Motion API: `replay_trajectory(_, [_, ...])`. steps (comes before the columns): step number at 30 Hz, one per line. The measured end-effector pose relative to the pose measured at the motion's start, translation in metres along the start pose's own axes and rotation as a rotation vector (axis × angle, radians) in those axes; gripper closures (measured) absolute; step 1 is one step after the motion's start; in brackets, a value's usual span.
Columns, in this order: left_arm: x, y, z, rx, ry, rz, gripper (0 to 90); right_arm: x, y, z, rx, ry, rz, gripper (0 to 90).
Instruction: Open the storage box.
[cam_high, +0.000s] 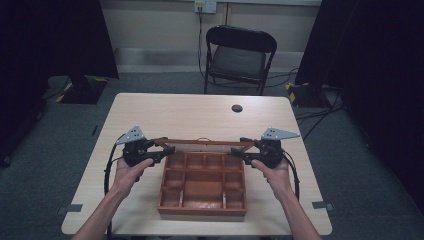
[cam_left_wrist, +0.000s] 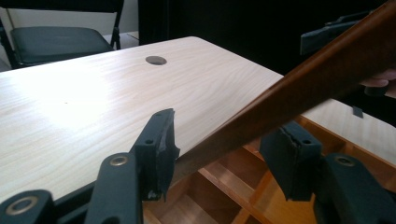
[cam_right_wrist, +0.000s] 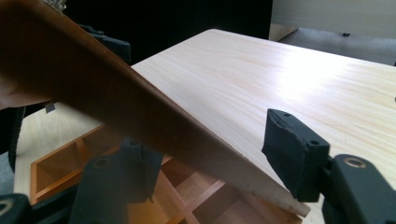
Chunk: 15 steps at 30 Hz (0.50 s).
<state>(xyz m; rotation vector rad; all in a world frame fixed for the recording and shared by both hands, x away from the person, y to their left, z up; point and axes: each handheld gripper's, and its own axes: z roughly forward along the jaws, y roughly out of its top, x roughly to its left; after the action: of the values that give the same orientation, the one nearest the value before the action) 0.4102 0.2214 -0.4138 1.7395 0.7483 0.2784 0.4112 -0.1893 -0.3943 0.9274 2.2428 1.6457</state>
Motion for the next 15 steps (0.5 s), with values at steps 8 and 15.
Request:
replay_trajectory(8, [0.007, -0.001, 0.004, -0.014, 0.002, -0.021, 48.8, -0.008, 0.004, 0.003, -0.016, -0.001, 0.0, 42.1])
replay_trajectory(15, [0.012, -0.003, 0.006, 0.006, 0.001, -0.029, 50.4, -0.013, 0.002, 0.009, 0.0, -0.003, 0.007, 42.1])
